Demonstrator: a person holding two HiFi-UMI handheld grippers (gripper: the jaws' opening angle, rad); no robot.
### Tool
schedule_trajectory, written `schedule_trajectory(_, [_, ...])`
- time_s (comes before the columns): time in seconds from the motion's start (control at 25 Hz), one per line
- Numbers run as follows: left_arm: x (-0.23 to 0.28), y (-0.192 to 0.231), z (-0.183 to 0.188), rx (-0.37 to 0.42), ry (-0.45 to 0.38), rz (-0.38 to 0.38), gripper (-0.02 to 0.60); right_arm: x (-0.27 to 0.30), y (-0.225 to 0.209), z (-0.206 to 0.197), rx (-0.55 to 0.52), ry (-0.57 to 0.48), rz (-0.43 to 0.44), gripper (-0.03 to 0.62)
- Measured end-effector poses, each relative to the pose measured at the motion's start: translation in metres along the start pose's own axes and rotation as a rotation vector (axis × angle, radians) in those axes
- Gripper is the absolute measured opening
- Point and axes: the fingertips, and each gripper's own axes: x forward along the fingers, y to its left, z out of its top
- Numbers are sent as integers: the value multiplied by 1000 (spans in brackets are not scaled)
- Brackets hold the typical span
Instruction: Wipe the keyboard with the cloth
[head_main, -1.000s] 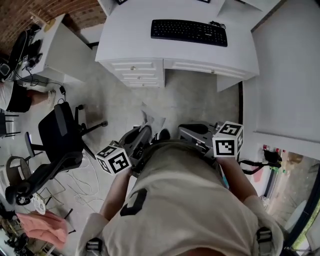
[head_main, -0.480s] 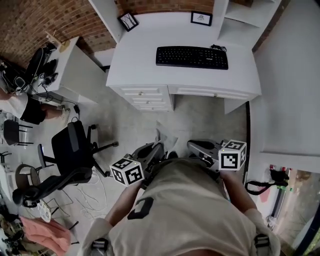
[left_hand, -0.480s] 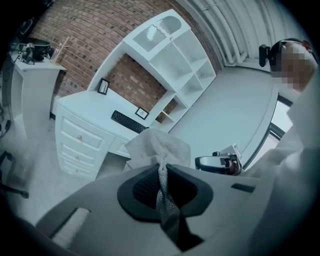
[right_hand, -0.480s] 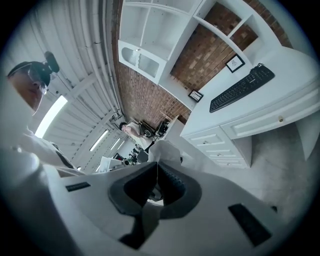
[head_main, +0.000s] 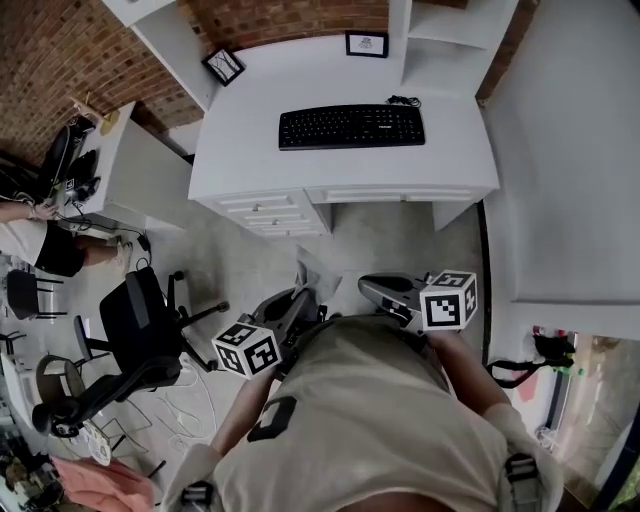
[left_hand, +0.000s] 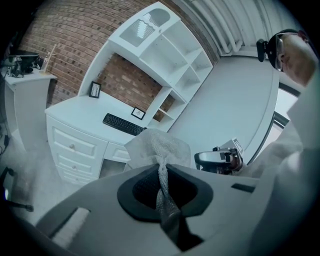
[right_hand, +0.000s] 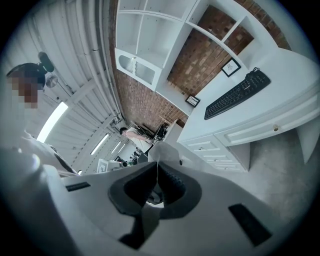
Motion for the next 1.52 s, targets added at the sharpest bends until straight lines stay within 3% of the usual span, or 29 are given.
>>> schedule_trajectory(0.4, [51,-27,17,28,20,44,23,-39,-36,37,36,-25,51,6])
schedule_trajectory(0.6, [57,-16,49,-38,-87,106,23,-58,-50,52,36,-12,85,6])
schedule_trajectory(0.84, [61,-13,67,-37,-145,186,23,-85,-62,56,10,9,110,6])
schedule_trajectory(1.08, [86,-25,71,-3,-91,193,23,-95,-77,61,60,8,121,6])
schedule_trajectory(1.28, [106,-6,90,13,-75,192,23,-79,-99,78,76,5,130,6])
schedule_trajectory(1.52, [121,1,104,35,-42,151,23,-74,-104,97,91,-12,85,6])
